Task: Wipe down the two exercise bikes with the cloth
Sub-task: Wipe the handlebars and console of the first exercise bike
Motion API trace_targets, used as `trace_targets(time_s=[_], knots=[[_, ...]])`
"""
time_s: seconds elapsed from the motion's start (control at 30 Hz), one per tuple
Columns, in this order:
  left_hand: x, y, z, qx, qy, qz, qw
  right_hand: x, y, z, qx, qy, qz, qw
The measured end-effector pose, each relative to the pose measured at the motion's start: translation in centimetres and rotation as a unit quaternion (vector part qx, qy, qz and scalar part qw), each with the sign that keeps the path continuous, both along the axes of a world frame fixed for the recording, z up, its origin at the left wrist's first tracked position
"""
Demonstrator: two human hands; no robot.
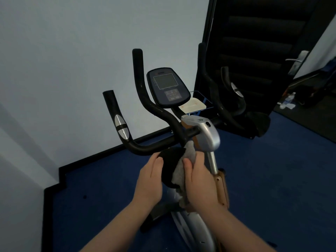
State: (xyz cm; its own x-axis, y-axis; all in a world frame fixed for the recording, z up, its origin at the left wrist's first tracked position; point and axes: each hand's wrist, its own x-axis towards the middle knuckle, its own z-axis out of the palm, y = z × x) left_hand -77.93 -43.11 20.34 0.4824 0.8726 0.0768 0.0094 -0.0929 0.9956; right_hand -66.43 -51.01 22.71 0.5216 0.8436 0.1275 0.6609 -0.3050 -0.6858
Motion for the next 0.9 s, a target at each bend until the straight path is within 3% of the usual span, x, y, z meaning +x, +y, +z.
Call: trace_targets(time_s=[0.1, 0.23, 0.33, 0.4, 0.53, 0.6, 0.7, 0.83, 0.9], knots=[[-0.2, 0.2, 0.4, 0.007, 0.014, -0.002, 1.000, 2.1, 2.4, 1.1, -0.035, -0.156, 0.042, 0.986], [0.2, 0.0, 0.6, 0.020, 0.003, 0.016, 1.000, 3.0, 5.1, 2.7, -0.076, -0.225, 0.047, 0.970], [0.2, -0.2, 0.6, 0.000, -0.021, 0.026, 0.999, 1.4, 2.4, 1.0, -0.006, -0.121, 0.017, 0.992], [0.1, -0.2, 0.6, -0.013, -0.036, 0.010, 0.999, 0.7, 0.4, 0.0, -0.009, -0.089, 0.005, 0.996], [-0.5, -0.2, 0.8, -0.044, -0.055, -0.014, 0.997, 2.5, -0.5, 1.2, -0.058, -0.128, 0.047, 0.989], [-0.9, 0.0, 1.0, -0.033, -0.062, -0.014, 0.997, 3.5, -0.1, 3.0, -0.005, -0.164, 0.035, 0.986], [-1.1, 0.0, 1.3, -0.037, -0.076, -0.021, 0.996, 3.4, 1.8, 5.5, 0.116, -0.141, 0.030, 0.983], [-0.9, -0.5, 1.4, -0.064, -0.105, 0.000, 0.992, 0.1, 3.6, 4.2, 0.032, -0.245, 0.099, 0.964], [-0.9, -0.6, 1.2, -0.066, -0.110, 0.015, 0.992, -1.5, 2.7, 2.4, 0.069, -0.212, 0.064, 0.973]])
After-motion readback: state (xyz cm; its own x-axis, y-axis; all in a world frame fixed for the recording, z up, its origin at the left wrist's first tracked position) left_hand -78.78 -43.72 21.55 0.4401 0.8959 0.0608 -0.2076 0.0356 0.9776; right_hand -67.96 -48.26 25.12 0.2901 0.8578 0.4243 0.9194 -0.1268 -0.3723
